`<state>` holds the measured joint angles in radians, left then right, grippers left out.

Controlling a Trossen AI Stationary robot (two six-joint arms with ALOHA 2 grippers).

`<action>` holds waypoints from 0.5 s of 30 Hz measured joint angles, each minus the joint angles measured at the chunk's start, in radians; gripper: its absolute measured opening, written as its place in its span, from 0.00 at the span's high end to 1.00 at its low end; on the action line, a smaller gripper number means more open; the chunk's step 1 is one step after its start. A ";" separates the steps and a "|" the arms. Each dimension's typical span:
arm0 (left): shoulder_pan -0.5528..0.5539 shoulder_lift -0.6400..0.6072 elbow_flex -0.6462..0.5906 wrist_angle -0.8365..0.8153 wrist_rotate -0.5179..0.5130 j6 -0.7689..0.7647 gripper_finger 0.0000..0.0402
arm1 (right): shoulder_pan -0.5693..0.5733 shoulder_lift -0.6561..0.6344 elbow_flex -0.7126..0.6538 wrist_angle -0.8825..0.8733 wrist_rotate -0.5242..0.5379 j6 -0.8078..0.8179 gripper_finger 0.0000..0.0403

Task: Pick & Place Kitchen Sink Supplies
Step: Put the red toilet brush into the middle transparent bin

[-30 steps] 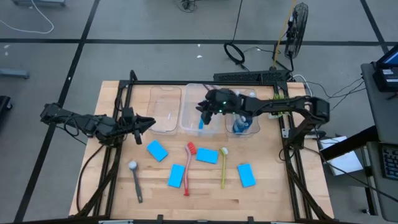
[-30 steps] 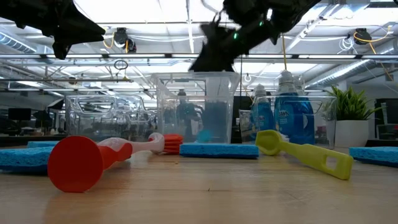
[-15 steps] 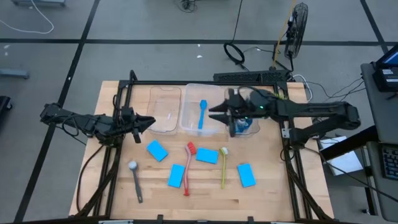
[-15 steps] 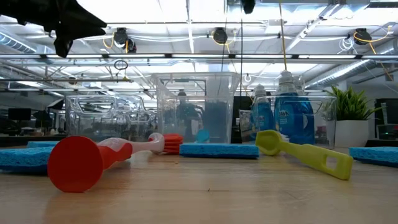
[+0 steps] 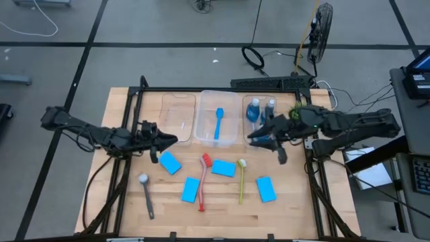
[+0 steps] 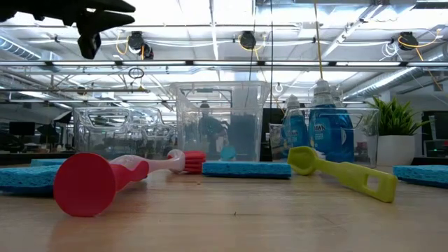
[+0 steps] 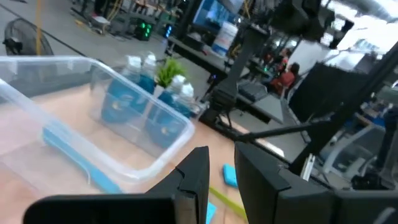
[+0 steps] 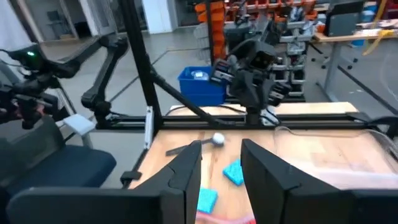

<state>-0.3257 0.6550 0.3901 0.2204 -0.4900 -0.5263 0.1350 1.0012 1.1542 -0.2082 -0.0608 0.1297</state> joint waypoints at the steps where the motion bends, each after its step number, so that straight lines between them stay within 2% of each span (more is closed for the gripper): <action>1: -0.007 0.017 0.008 -0.002 0.000 -0.001 0.81 | 0.009 -0.016 0.000 -0.023 0.014 0.001 0.75; 5: -0.035 0.079 0.063 -0.008 -0.003 0.002 0.81 | 0.042 -0.079 0.000 -0.102 0.060 -0.003 0.75; 10: -0.064 0.154 0.166 -0.047 -0.007 0.049 0.81 | 0.068 -0.143 -0.001 -0.171 0.063 -0.004 0.75; 15: -0.082 0.231 0.311 -0.213 -0.010 0.049 0.81 | 0.077 -0.213 -0.051 -0.176 0.064 -0.007 0.75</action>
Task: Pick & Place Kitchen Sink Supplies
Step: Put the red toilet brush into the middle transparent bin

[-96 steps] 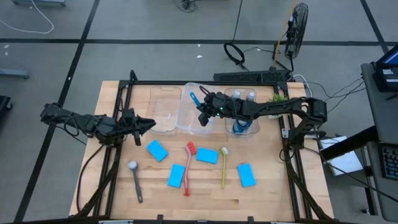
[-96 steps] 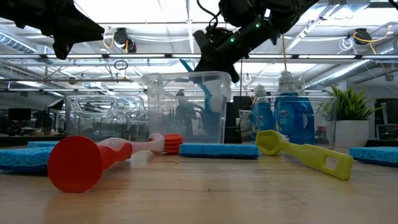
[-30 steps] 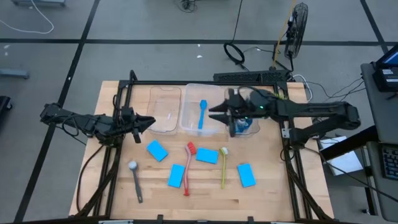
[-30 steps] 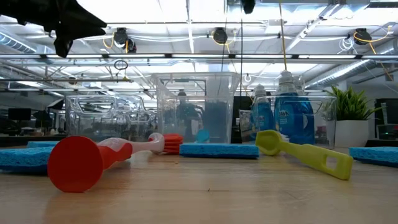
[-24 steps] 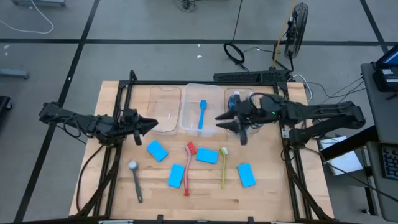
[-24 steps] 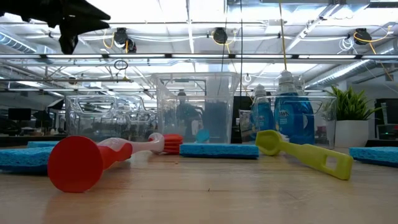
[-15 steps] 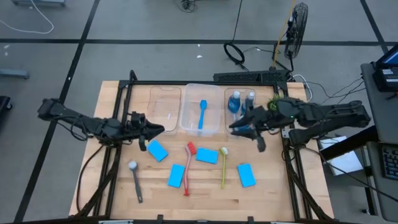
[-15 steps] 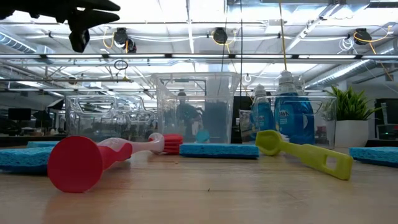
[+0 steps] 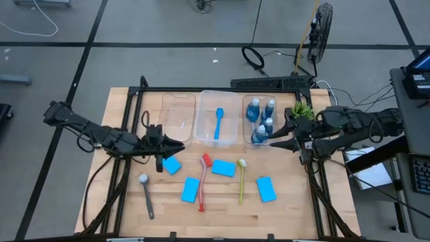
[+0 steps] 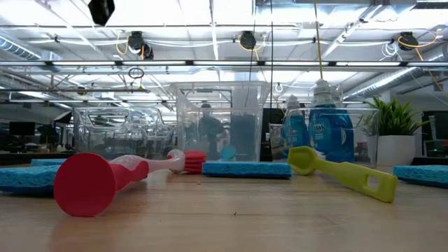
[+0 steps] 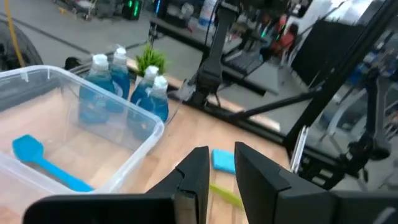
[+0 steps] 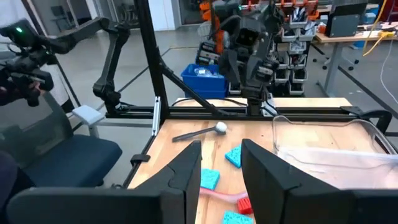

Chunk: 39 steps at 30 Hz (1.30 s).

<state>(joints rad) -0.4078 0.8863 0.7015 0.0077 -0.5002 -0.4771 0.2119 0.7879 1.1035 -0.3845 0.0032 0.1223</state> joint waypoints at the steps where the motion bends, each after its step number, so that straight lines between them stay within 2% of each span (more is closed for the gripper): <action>1: -0.003 0.016 0.029 -0.036 -0.002 -0.001 0.81 | 0.000 -0.022 -0.025 0.009 0.003 0.004 0.75; 6: -0.018 0.100 0.160 -0.169 -0.006 -0.025 0.81 | 0.000 -0.143 -0.171 0.092 0.048 0.056 0.75; 12: -0.033 0.201 0.284 -0.311 -0.004 -0.092 0.81 | 0.000 -0.310 -0.353 0.223 0.048 0.102 0.75; 20: -0.033 0.343 0.396 -0.447 0.060 -0.243 0.81 | 0.000 -0.494 -0.528 0.298 0.054 0.144 0.75; 32: -0.019 0.546 0.535 -0.558 0.172 -0.418 0.81 | 0.000 -0.676 -0.634 0.311 0.056 0.152 0.75; 39: 0.000 0.624 0.551 -0.589 0.260 -0.569 0.81 | -0.001 -0.728 -0.686 0.314 0.055 0.153 0.75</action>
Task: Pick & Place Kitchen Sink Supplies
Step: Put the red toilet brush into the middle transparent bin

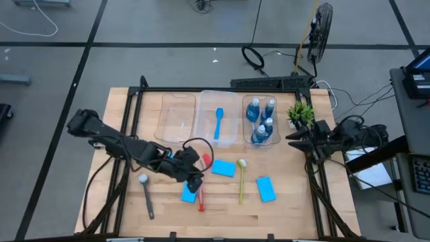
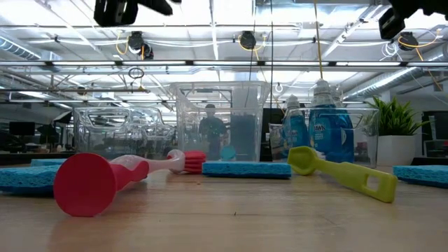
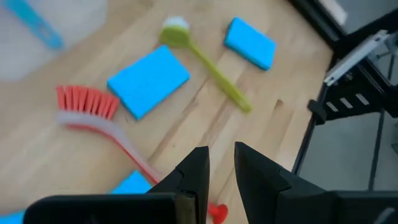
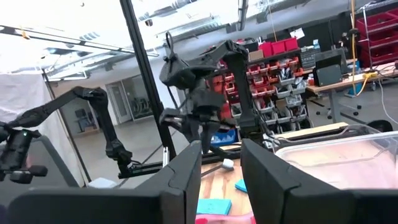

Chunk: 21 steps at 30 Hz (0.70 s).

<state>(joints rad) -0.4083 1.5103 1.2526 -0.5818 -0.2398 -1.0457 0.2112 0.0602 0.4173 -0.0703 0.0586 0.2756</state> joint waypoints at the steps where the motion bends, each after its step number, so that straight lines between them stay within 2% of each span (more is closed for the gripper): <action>1: 0.002 0.008 0.000 -0.007 0.012 -0.024 0.81 | 0.000 -0.006 -0.008 0.009 -0.002 0.000 0.75; 13: 0.037 0.143 0.001 -0.052 0.139 -0.202 0.81 | 0.000 -0.056 -0.101 0.114 -0.009 0.000 0.75; 21: 0.076 0.221 0.000 -0.051 0.141 -0.268 0.81 | 0.000 -0.057 -0.112 0.121 -0.037 0.000 0.75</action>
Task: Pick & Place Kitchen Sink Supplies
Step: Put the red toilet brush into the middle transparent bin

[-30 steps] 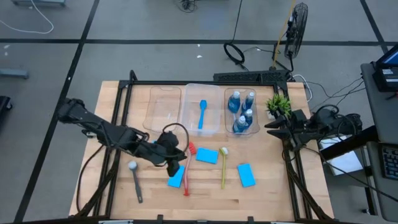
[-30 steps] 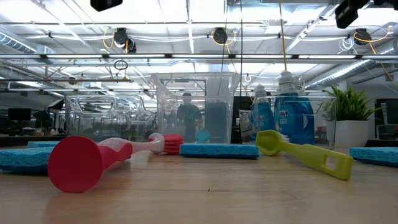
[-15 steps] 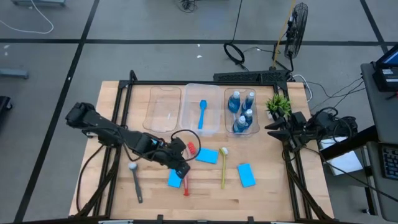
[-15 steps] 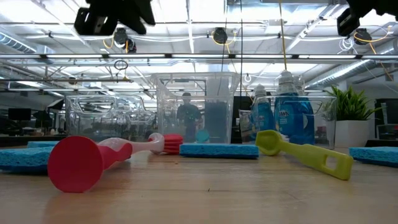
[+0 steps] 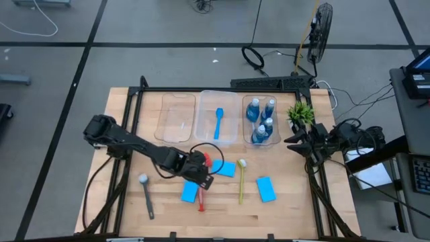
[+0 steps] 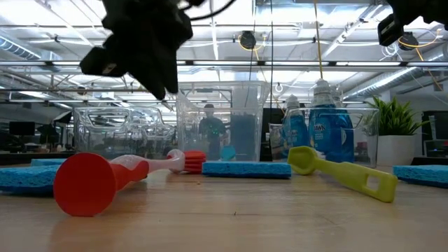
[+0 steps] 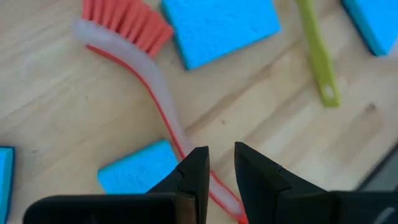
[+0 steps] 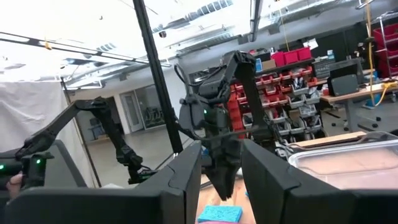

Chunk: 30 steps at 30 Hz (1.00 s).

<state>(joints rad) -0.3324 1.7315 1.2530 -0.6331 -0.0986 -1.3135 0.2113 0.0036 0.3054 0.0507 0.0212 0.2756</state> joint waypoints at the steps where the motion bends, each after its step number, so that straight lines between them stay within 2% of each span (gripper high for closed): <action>1: 0.006 0.010 0.000 0.000 0.000 -0.009 0.81 | 0.000 0.000 0.000 -0.001 0.000 0.000 0.75; 13: 0.051 0.126 0.000 0.006 0.020 -0.070 0.81 | 0.000 0.000 0.000 -0.010 -0.027 0.006 0.75; 25: 0.077 0.133 0.000 0.021 0.033 -0.031 0.81 | 0.000 0.000 0.000 -0.017 -0.027 0.012 0.75; 30: 0.080 0.133 -0.001 0.064 0.039 -0.034 0.74 | 0.000 0.000 0.000 -0.018 -0.026 0.012 0.75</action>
<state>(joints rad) -0.2523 1.8641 1.2522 -0.5694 -0.0595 -1.3472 0.2111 0.0040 0.3057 0.0330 -0.0051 0.2874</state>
